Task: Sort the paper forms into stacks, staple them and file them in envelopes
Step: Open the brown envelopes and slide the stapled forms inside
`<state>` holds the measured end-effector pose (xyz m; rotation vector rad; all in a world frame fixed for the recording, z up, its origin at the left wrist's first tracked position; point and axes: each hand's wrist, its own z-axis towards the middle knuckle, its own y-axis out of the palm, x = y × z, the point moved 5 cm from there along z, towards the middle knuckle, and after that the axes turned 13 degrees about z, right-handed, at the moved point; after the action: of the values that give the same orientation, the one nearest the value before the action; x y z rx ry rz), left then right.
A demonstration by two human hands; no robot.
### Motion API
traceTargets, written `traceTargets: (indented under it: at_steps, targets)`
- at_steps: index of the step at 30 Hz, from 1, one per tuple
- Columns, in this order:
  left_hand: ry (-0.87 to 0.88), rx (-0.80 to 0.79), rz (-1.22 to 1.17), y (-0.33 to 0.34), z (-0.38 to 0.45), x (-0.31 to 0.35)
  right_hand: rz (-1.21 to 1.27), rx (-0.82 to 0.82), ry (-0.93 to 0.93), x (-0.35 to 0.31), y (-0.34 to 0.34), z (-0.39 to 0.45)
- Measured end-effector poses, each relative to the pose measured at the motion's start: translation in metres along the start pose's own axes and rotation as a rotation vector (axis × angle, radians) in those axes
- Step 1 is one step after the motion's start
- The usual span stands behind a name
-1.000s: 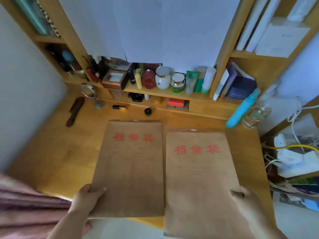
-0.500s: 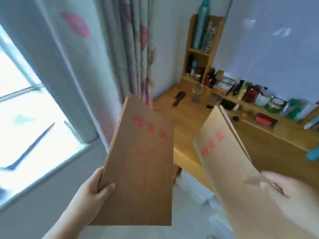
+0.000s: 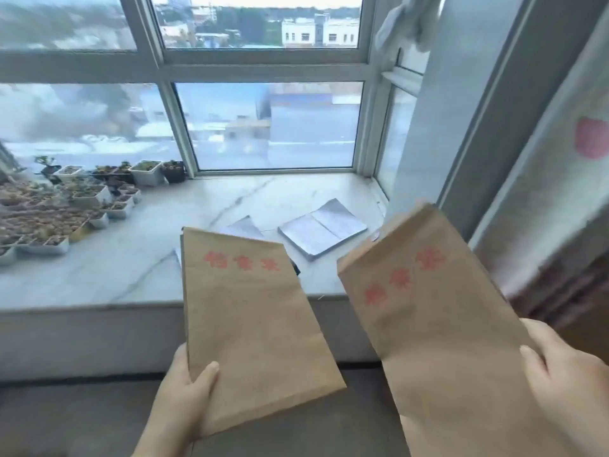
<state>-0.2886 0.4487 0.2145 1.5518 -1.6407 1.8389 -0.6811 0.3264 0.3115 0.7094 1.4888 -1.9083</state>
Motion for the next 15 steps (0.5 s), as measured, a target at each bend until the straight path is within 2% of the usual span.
traceTargets:
  at_steps: [1,2,4,5,6,7,11,15]
  targets:
    - [-0.035,0.019,-0.012,-0.009,0.000,-0.002,-0.015,0.094,0.150,0.053,0.000,0.000]
    - [-0.079,0.037,-0.012,-0.018,0.007,-0.015,0.136,0.004,0.248,0.050,0.010,0.010]
    - [-0.144,0.141,-0.007,-0.040,0.011,-0.030,0.093,0.044,0.245,0.058,0.031,0.016]
    - [-0.193,0.207,-0.024,-0.050,0.010,-0.033,-0.001,0.030,0.123,0.055,0.034,0.021]
    - [-0.208,0.254,-0.030,-0.059,0.011,-0.037,0.028,0.061,0.070,0.054,0.035,0.034]
    - [-0.219,0.303,-0.033,-0.067,0.011,-0.037,0.063,0.019,0.042,0.057,0.038,0.037]
    - [-0.302,0.499,-0.106,-0.102,0.019,-0.049,0.344,0.031,0.089,0.061,0.076,0.062]
    - [-0.341,0.609,-0.197,-0.128,0.044,-0.068,0.455,0.000,0.175,0.040,0.126,0.096]
